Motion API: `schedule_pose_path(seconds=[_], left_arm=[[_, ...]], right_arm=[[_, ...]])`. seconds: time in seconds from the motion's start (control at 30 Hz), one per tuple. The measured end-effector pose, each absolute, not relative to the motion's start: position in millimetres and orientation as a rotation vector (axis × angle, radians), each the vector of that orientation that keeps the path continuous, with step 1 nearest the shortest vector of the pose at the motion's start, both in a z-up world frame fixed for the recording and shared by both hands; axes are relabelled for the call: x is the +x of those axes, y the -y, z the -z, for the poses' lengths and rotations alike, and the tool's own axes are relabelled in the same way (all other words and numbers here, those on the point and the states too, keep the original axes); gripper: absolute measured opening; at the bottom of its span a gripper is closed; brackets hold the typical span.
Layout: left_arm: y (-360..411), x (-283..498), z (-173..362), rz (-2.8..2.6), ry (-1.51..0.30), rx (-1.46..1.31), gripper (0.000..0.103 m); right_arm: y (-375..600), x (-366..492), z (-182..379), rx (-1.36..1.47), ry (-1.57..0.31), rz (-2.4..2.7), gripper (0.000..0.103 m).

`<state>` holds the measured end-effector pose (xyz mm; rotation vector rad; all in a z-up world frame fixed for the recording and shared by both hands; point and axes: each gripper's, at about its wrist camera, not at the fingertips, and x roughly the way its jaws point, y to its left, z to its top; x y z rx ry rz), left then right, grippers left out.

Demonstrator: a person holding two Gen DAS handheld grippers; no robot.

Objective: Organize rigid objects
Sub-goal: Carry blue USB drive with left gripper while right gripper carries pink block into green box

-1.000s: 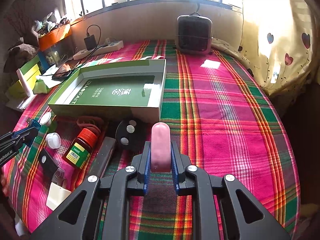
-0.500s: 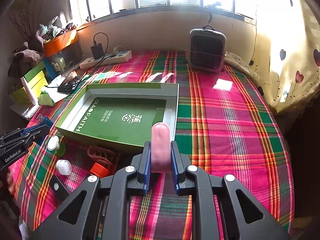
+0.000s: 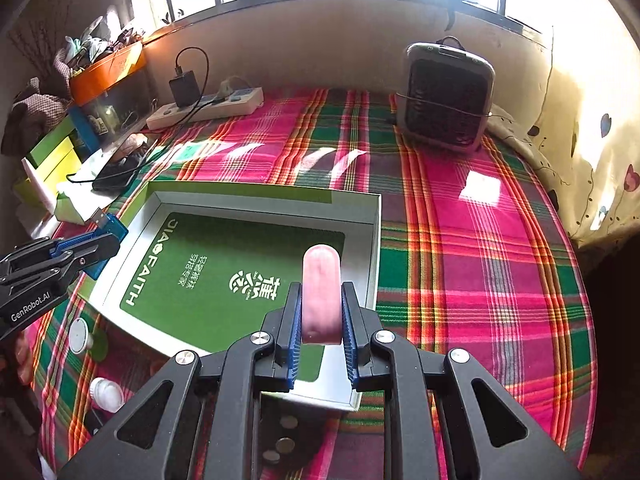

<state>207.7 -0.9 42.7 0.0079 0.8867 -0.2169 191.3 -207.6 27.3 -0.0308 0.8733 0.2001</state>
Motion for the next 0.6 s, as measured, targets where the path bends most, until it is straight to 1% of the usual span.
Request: schedule_pose_path(seconds=[0.3, 0.6], left_arm=[[9, 232, -23, 0.209, -0.933, 0.023, 0.015], [11, 240, -13, 0.204, -0.953, 0.022, 0.015]], right_arm=[[197, 218, -12, -0.05, -0.916, -0.219, 0.019], [194, 230, -3, -0.061, -0.926, -0.212, 0.019]])
